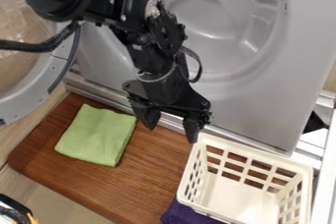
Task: Put the green cloth inside the white basket
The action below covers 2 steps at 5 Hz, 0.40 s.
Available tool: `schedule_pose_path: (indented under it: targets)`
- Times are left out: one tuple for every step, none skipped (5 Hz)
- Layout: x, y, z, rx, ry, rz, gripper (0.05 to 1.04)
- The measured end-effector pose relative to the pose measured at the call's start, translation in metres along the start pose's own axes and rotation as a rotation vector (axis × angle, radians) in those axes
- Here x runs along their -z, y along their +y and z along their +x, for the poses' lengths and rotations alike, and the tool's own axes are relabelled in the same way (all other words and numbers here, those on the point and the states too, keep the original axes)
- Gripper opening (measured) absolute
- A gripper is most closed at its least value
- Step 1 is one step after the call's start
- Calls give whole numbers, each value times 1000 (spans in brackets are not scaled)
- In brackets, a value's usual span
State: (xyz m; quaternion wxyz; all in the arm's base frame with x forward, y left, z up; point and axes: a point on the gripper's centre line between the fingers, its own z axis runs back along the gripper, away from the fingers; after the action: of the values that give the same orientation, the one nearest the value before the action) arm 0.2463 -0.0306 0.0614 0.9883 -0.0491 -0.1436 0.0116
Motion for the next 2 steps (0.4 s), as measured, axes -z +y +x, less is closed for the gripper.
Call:
schedule_pose_path:
  targets:
    - [4, 1, -4, 2, 20, 2, 1000]
    - [2, 29, -11, -47, 38, 44, 1000]
